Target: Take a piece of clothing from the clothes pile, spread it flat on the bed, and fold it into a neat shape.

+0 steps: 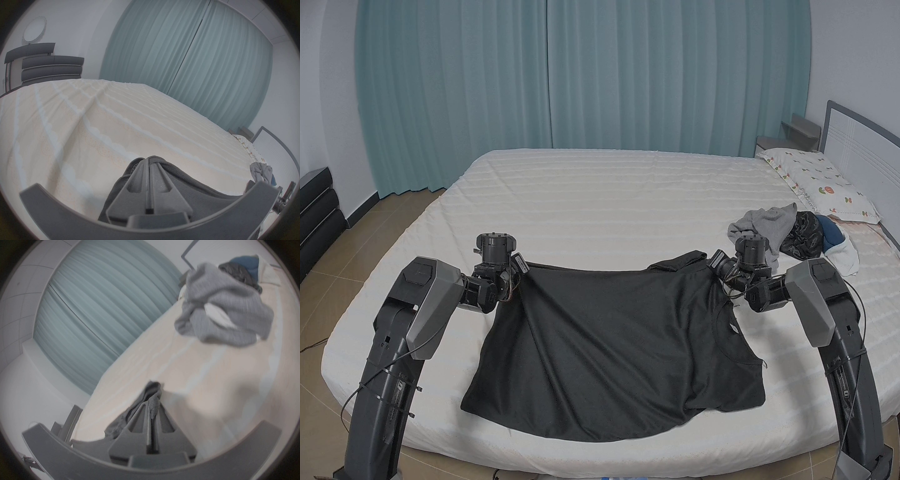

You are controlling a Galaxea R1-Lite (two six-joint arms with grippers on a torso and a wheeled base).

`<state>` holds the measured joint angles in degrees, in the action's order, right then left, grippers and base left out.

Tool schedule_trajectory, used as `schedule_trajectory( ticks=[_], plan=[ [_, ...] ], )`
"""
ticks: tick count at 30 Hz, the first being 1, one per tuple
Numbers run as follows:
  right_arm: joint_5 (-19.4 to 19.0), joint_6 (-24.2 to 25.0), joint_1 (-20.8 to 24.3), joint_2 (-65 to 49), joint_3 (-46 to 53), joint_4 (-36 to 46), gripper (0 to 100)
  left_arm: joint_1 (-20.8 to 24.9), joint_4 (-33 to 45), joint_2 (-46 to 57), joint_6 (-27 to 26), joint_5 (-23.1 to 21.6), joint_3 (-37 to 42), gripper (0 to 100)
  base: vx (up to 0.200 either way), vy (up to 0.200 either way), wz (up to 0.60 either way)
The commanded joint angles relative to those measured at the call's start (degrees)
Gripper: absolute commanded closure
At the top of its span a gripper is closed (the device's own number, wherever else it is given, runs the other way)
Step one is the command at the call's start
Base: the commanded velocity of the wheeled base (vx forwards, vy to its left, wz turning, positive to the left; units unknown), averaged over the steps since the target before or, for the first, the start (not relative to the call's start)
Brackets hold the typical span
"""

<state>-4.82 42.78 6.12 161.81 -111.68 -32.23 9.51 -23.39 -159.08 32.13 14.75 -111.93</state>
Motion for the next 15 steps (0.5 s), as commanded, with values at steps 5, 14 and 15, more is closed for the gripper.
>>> schedule_trajectory(
  ticks=[5,14,15],
  plan=[
    [3.50,-0.50,-1.46,0.97,-2.91,-8.46,100,-0.02,-0.78,-0.53,0.12,0.37,-1.36,100,0.000,0.000,0.00],
    [4.11,-5.42,-1.29,4.48,-2.91,-9.87,100,0.16,-0.69,-1.85,1.00,2.12,-2.66,100,0.000,0.000,0.00],
    [4.11,-5.95,-1.20,5.10,-2.91,-10.04,100,0.16,-0.69,-1.94,1.00,2.12,-2.66,100,0.000,0.000,0.00]
  ],
)
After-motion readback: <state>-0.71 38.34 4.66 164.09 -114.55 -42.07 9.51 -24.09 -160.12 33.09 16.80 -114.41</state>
